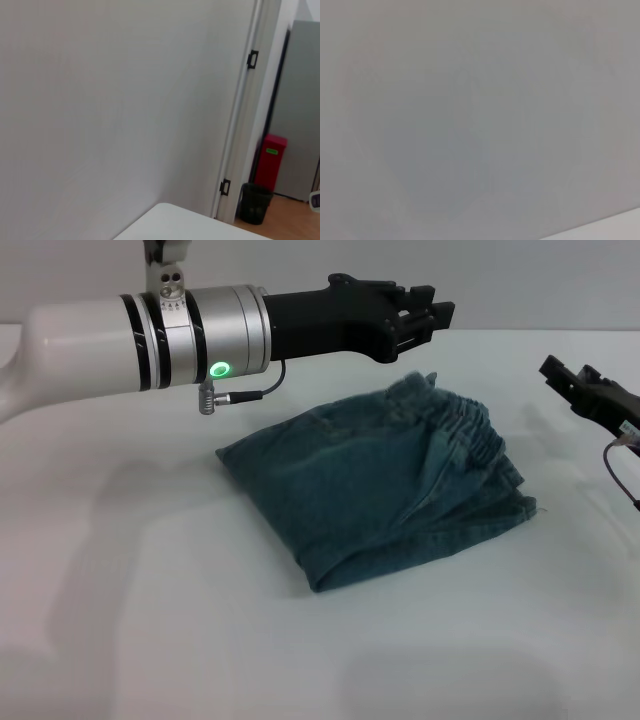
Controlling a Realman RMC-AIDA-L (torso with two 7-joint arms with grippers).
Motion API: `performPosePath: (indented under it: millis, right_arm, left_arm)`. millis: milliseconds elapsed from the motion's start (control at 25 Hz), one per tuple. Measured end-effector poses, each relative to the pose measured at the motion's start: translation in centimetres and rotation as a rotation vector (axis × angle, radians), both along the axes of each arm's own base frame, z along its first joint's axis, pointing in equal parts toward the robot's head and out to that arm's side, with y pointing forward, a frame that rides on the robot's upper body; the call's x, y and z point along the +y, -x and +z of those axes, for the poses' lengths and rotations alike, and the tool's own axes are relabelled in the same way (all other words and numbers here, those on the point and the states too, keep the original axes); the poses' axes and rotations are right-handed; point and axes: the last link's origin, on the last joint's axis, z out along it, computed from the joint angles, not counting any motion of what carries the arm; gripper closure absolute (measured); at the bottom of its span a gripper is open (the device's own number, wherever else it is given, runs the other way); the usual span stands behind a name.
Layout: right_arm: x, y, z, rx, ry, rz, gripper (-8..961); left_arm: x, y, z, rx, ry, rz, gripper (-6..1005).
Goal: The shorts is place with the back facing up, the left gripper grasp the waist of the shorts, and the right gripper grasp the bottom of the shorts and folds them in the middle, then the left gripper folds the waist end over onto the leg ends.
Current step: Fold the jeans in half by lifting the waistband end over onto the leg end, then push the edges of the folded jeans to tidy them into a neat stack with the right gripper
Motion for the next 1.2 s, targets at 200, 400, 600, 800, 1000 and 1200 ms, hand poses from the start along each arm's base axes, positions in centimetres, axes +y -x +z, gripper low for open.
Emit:
performPosePath:
  millis: [200, 400, 600, 800, 1000, 1200]
  right_arm:
    - [-0.2, -0.6, 0.6, 0.001, -0.025, -0.019, 302]
    - [-0.3, -0.5, 1.0, -0.014, -0.039, 0.005, 302]
    - [-1.0, 0.6, 1.8, -0.003, -0.059, 0.127, 301]
    - [-2.7, 3.2, 2.7, 0.01, -0.027, 0.386, 301]
    - [-4.1, 6.1, 3.7, 0.047, 0.152, 0.626, 301]
    - [-4.1, 8.9, 3.2, 0.044, 0.455, 0.756, 301]
  left_arm:
    - [-0.1, 0.1, 0.4, -0.035, -0.01, 0.008, 797]
    - [-0.4, 1.4, 1.5, -0.117, -0.06, 0.029, 564]
    - [-0.8, 3.1, 2.8, -0.189, -0.15, 0.049, 328]
    - [-1.6, 5.4, 4.6, -0.287, -0.293, 0.074, 193]
    - [-2.7, 8.7, 6.7, -0.384, -0.424, 0.156, 185]
    - [-3.9, 11.3, 7.6, -0.472, -0.496, 0.225, 185]
